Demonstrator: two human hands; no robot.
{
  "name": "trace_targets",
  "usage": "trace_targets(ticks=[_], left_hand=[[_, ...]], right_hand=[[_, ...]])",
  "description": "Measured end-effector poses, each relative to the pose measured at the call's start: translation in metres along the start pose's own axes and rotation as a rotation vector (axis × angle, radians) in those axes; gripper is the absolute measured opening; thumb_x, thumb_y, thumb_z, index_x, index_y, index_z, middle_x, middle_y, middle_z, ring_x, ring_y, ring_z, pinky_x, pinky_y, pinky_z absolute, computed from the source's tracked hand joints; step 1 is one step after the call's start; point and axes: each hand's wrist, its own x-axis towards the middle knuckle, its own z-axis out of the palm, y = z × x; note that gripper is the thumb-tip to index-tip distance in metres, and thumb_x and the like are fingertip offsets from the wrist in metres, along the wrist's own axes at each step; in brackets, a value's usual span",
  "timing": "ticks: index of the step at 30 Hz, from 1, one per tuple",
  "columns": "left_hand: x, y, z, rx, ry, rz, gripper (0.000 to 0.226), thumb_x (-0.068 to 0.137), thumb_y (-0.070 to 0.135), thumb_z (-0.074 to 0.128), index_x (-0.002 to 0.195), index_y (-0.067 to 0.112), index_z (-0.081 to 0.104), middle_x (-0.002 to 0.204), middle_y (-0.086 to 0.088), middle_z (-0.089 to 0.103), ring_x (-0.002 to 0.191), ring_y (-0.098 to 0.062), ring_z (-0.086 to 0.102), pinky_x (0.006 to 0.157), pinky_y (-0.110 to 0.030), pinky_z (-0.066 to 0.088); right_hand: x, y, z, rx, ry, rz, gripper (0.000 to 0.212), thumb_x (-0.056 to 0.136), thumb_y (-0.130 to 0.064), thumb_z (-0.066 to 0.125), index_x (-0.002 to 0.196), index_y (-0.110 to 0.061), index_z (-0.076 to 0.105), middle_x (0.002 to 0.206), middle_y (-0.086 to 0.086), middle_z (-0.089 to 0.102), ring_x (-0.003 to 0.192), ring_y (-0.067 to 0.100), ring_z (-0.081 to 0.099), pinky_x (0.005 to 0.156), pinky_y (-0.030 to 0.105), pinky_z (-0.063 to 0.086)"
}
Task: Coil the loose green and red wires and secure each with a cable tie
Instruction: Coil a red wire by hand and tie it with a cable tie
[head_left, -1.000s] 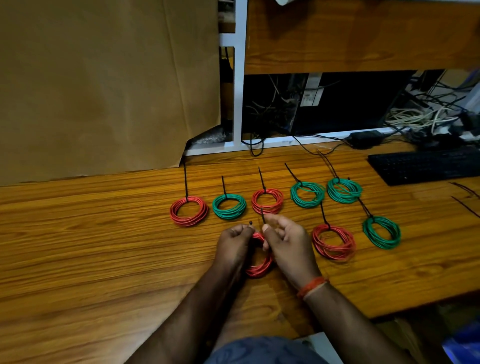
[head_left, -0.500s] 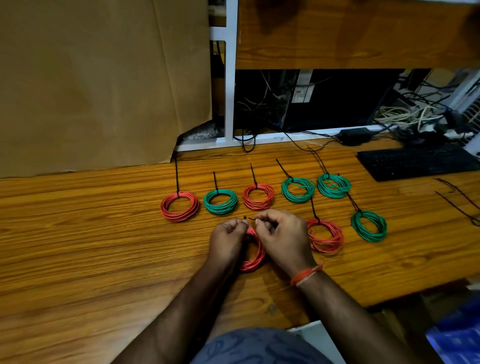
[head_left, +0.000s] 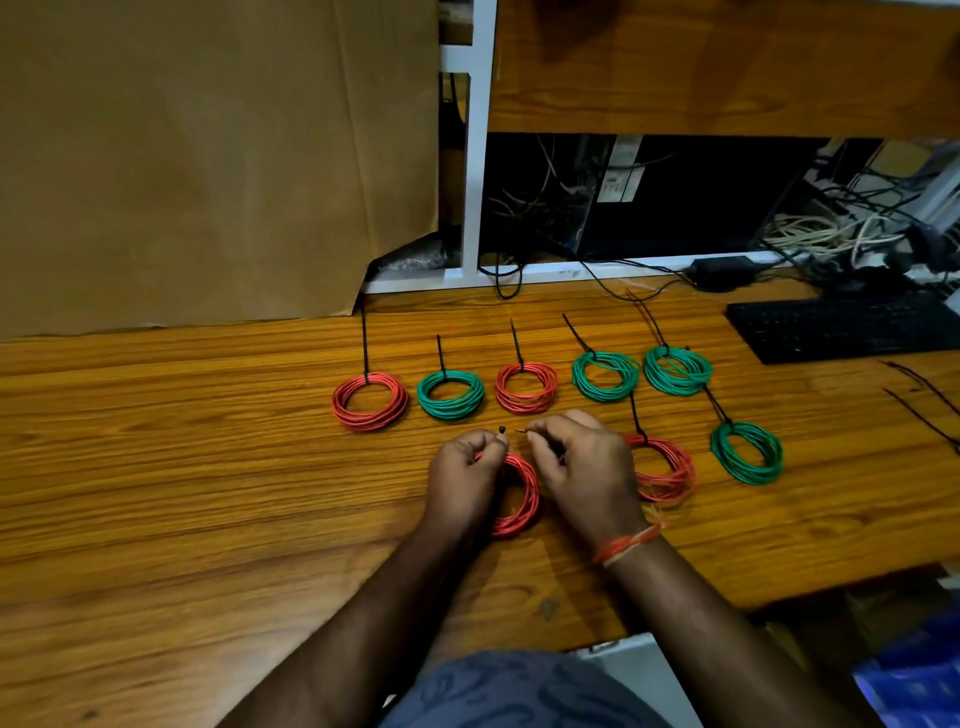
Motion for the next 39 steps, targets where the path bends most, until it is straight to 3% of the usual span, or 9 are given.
trace_targets(ticks=[5,17,23,27,31,35,37,39], left_hand=[[0.000,0.000,0.000,0.036,0.000,0.023,0.030,0.094,0.029,0.064,0.064,0.023,0.062,0.059,0.005,0.054,0.058,-0.012,0.045,0.060,-0.033,0.035],[-0.003,0.001,-0.001,0.078,0.012,0.044,0.034,0.099,0.017,0.064,0.064,0.019,0.062,0.057,0.008,0.057,0.054,-0.008,0.047,0.056,-0.029,0.036],[-0.008,0.001,0.000,0.092,-0.014,0.084,0.033,0.092,0.036,0.062,0.069,0.012,0.061,0.060,0.003,0.056,0.058,-0.013,0.045,0.057,-0.035,0.035],[-0.010,0.000,-0.002,0.082,-0.011,0.081,0.031,0.091,0.037,0.061,0.072,0.014,0.064,0.063,0.004,0.059,0.061,-0.012,0.048,0.059,-0.036,0.038],[-0.012,0.000,-0.002,0.102,-0.024,0.097,0.028,0.096,0.032,0.062,0.070,0.023,0.064,0.064,0.008,0.059,0.062,-0.009,0.049,0.059,-0.035,0.039],[-0.012,-0.001,-0.003,0.116,-0.050,0.130,0.027,0.094,0.038,0.059,0.079,0.017,0.068,0.070,-0.001,0.065,0.067,-0.011,0.054,0.063,-0.036,0.043],[-0.013,0.000,-0.003,0.113,-0.057,0.143,0.029,0.096,0.035,0.059,0.081,0.012,0.067,0.070,-0.005,0.064,0.067,-0.011,0.054,0.063,-0.036,0.043],[-0.015,0.002,-0.005,0.107,-0.083,0.163,0.028,0.099,0.029,0.060,0.081,0.009,0.065,0.067,0.002,0.059,0.065,-0.011,0.052,0.061,-0.034,0.040]], right_hand=[[0.005,-0.006,-0.001,-0.069,-0.045,-0.070,0.008,0.091,-0.017,0.074,0.098,-0.014,0.076,0.086,0.003,0.064,0.072,0.022,0.064,0.058,0.034,0.053],[0.011,-0.009,0.005,-0.096,-0.115,-0.034,0.008,0.092,-0.020,0.071,0.096,-0.015,0.076,0.086,0.005,0.064,0.075,0.025,0.064,0.060,0.038,0.054],[0.021,-0.012,0.007,-0.136,-0.230,-0.023,0.013,0.093,-0.023,0.069,0.099,-0.014,0.077,0.094,0.008,0.066,0.086,0.030,0.066,0.070,0.039,0.055],[0.020,-0.017,0.001,-0.049,-0.225,0.091,0.022,0.090,-0.025,0.071,0.112,-0.020,0.073,0.090,0.001,0.068,0.084,0.021,0.064,0.073,0.031,0.052],[0.017,-0.016,-0.001,-0.005,-0.166,0.111,0.004,0.087,-0.019,0.074,0.091,-0.019,0.074,0.085,-0.001,0.065,0.077,0.015,0.060,0.068,0.028,0.049],[0.023,-0.016,0.006,0.012,-0.225,0.140,0.003,0.086,-0.017,0.072,0.086,-0.018,0.075,0.084,-0.001,0.068,0.076,0.014,0.062,0.067,0.029,0.052],[0.027,-0.012,0.007,0.149,-0.230,0.270,0.010,0.088,-0.020,0.072,0.079,-0.016,0.074,0.072,-0.004,0.069,0.065,0.007,0.059,0.059,0.023,0.047],[0.034,-0.006,0.009,0.326,-0.214,0.471,0.025,0.087,-0.030,0.073,0.072,-0.010,0.073,0.062,-0.002,0.067,0.057,0.009,0.054,0.055,0.027,0.043]])
